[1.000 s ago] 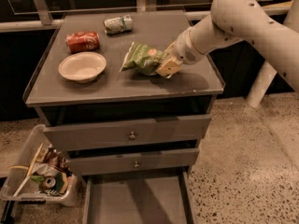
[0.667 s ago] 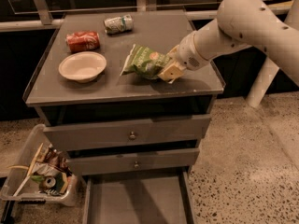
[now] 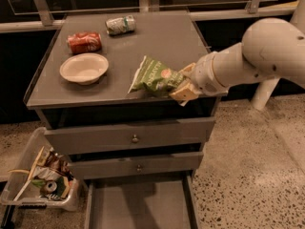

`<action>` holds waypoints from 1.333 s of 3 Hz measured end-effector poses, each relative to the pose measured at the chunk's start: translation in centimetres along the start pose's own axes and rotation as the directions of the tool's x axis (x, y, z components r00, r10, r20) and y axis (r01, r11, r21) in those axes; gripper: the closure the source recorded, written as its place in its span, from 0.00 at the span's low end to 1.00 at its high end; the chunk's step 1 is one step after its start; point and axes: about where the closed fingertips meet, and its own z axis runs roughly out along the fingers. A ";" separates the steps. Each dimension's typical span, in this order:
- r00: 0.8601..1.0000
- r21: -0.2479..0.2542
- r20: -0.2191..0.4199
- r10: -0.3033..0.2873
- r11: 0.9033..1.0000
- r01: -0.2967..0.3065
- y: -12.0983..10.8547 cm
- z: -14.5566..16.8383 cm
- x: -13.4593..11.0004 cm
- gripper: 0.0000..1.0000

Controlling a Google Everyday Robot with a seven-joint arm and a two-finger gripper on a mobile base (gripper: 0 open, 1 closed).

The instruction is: Place green jalapeno chip bag into bottom drawer

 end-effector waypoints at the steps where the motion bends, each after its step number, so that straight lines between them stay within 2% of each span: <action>1: 1.000 0.047 -0.003 0.012 0.999 -0.011 3.2 -0.9 2.0 1.00; 2: 0.999 0.101 -0.017 0.041 0.994 -0.039 6.2 -1.1 4.8 1.00; 3: 0.996 0.124 -0.020 0.086 0.989 -0.083 9.1 0.5 7.7 1.00; 4: 0.994 0.093 -0.009 0.111 0.990 -0.110 12.3 3.5 10.1 1.00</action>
Offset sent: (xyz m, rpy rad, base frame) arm -0.1003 -0.0389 -0.0820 -0.0123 -0.0591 -0.1917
